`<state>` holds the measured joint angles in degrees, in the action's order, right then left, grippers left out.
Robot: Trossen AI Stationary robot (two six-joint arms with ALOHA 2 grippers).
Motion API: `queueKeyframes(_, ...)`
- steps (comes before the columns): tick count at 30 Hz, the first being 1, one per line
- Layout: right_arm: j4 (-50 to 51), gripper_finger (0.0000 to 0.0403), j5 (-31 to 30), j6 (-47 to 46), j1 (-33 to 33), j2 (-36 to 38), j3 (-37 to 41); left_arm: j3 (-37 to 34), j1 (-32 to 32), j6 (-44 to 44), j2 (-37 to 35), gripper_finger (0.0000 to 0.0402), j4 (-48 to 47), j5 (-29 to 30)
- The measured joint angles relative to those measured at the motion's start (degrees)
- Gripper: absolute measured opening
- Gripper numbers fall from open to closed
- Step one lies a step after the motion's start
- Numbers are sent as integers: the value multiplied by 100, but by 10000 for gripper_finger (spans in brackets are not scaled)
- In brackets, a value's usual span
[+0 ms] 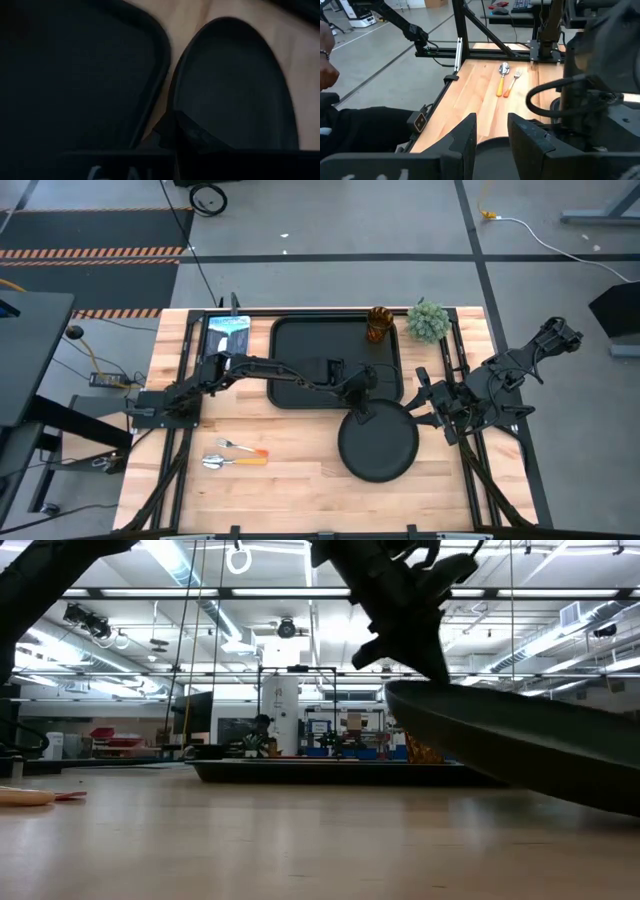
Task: Pick and place plate/cup/fork/spoon on tray
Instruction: Put the black plate on the black tray
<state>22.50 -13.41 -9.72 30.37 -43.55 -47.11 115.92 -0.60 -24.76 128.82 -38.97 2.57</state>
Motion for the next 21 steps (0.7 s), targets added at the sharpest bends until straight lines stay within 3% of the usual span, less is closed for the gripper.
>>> queueKeyframes(21,-15,117,1,-61,1,1,0,-2,1121,744,-36,0,-1038,284)
